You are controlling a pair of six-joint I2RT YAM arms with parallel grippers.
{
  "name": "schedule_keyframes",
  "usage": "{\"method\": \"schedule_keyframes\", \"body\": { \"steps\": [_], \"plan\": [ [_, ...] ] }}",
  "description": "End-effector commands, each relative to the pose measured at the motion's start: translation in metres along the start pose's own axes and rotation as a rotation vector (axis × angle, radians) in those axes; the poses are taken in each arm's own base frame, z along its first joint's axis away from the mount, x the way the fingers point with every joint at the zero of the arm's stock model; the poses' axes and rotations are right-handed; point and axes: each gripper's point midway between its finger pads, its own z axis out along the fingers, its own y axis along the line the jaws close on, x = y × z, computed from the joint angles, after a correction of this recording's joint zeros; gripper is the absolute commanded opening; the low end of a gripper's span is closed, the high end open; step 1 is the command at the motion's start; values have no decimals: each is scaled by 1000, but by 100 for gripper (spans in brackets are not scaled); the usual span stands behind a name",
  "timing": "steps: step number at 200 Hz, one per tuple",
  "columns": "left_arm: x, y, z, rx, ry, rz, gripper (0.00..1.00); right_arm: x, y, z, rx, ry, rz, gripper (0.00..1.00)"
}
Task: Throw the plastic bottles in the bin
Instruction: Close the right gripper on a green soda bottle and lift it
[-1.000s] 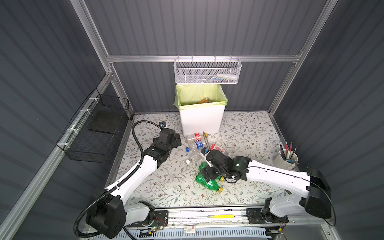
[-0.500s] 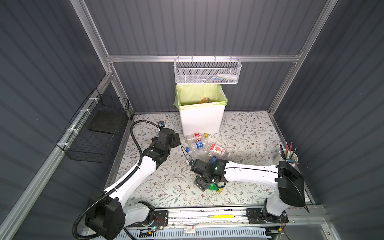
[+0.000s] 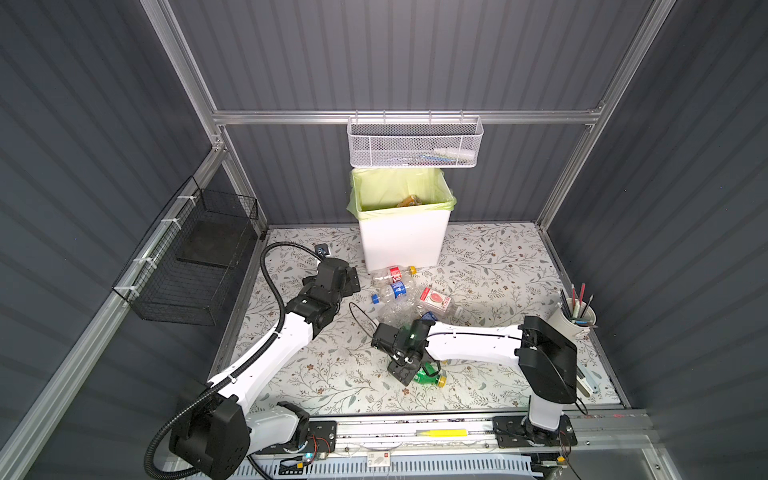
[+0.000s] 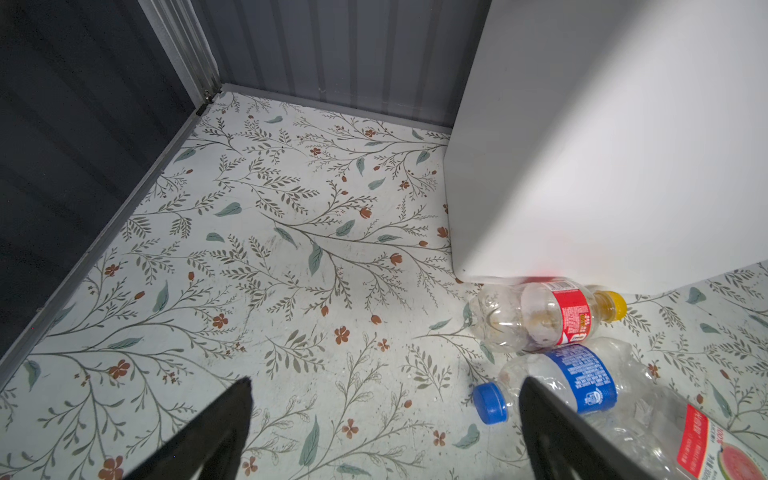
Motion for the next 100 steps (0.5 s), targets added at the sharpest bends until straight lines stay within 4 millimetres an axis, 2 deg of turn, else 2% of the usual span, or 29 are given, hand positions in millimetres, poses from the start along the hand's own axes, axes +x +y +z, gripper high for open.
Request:
{"method": "schedule_keyframes", "body": {
  "steps": [1, 43, 65, 85, 100],
  "plan": [
    [-1, 11, -5, -33, -11, -9, 100, 5, 2, 0, 5, 38, -19, 67],
    [0, 14, -5, -44, -9, -3, 100, 7, 5, 5, -7, 62, -49, 63],
    [-1, 15, -6, -49, -10, 1, 100, 7, 5, 4, -11, 61, -63, 55],
    [-2, 16, -6, -53, -12, 1, 100, 0, 5, -6, -24, 29, -71, 51],
    [-3, 16, -7, -54, -13, 0, 100, -11, 1, -21, -31, -26, -56, 50]
  ]
}}
